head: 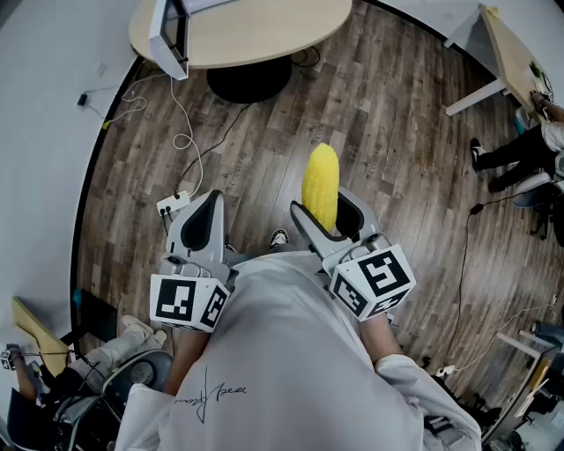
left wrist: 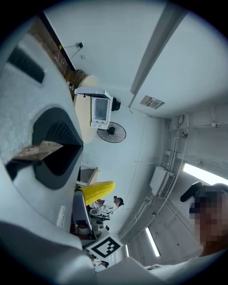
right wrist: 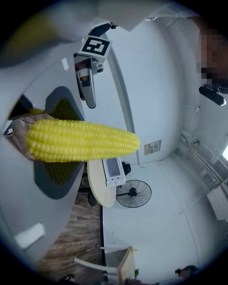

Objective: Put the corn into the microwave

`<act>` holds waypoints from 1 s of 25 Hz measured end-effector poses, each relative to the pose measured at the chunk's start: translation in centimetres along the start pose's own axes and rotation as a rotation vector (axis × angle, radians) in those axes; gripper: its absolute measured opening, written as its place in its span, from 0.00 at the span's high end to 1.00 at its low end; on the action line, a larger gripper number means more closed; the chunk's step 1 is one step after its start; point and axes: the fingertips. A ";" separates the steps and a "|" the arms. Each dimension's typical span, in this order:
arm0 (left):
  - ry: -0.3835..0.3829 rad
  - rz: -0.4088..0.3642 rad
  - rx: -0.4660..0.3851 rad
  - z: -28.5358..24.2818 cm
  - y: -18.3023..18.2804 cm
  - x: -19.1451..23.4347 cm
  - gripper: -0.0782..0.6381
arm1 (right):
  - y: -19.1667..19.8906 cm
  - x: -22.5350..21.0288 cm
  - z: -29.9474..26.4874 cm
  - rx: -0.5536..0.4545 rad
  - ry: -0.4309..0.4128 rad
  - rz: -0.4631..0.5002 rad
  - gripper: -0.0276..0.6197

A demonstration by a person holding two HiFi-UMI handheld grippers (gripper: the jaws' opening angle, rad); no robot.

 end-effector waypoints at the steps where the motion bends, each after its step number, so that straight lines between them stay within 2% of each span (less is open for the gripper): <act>1: 0.007 -0.002 0.005 0.0 0.2 -0.2 0.90 | 0.1 0.0 0.1 -0.002 0.002 -0.001 0.56; 10: 0.016 0.005 0.016 0.4 1.0 -0.7 0.90 | 0.7 -0.2 0.7 -0.011 0.006 -0.016 0.56; 16: 0.031 0.024 0.025 -0.6 0.8 -1.0 0.90 | 0.5 -1.3 0.9 -0.024 0.010 -0.086 0.56; 25: 0.049 0.049 0.032 -4.9 0.8 0.2 0.90 | -0.9 -4.0 -1.0 -0.019 0.041 -0.087 0.56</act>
Point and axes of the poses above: the fingertips, and each gripper's own axes: z backward along the fingers, x to its left, y out of its underside, and after that the axes turned 3 degrees about -x, right-handed
